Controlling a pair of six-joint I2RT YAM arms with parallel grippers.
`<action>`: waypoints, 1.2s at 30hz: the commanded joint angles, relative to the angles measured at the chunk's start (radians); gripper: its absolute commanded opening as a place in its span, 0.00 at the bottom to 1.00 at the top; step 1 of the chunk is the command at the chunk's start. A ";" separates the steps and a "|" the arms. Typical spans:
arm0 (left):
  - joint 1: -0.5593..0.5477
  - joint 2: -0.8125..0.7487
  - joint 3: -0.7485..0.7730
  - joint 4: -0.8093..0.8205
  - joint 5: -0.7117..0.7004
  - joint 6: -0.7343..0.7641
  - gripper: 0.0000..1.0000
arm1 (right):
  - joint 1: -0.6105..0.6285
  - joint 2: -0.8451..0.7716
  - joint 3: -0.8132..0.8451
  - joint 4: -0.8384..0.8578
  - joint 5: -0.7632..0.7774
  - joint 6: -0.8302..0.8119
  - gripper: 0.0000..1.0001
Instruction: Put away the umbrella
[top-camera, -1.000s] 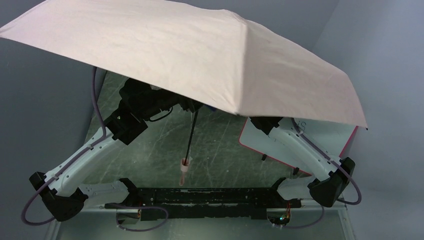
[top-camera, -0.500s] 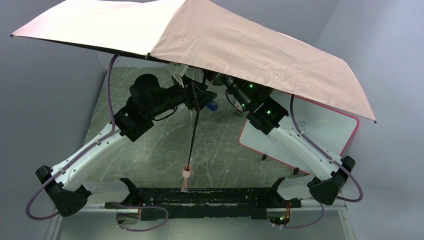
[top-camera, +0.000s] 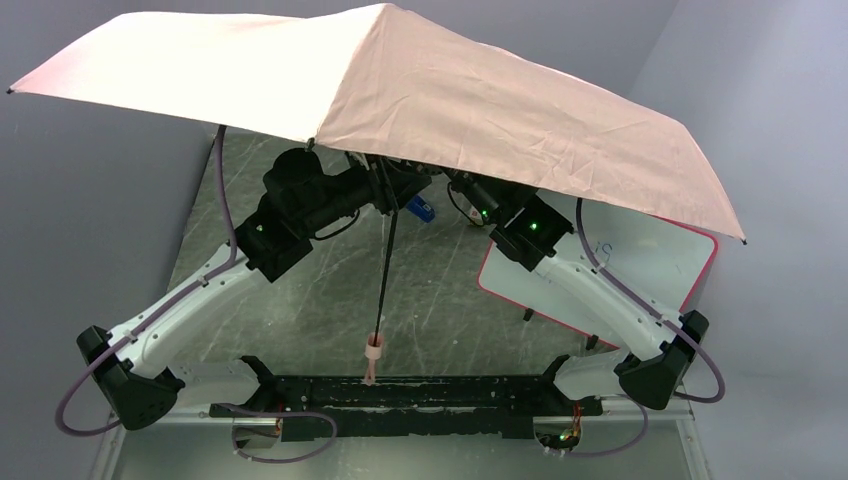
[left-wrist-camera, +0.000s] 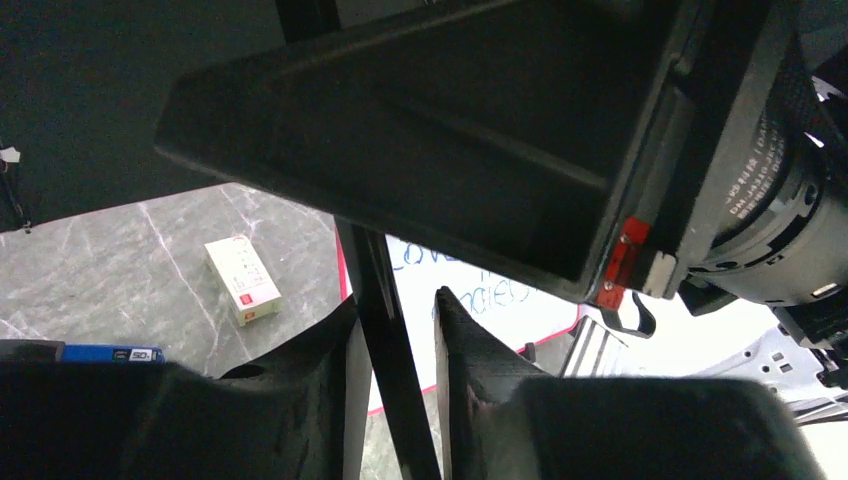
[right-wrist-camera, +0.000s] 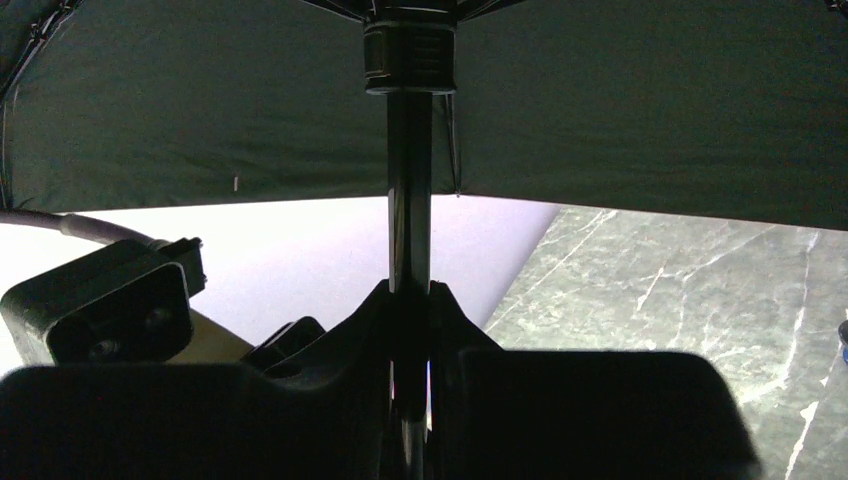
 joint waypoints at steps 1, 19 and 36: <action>-0.008 0.007 0.005 0.044 -0.035 -0.020 0.31 | 0.006 -0.037 -0.005 0.089 -0.024 0.005 0.00; -0.008 -0.036 -0.010 0.062 -0.064 -0.021 0.08 | 0.006 -0.045 -0.026 0.088 -0.022 0.002 0.00; -0.006 -0.133 -0.035 0.079 -0.152 -0.114 0.05 | 0.005 -0.133 -0.136 0.106 0.044 -0.099 0.70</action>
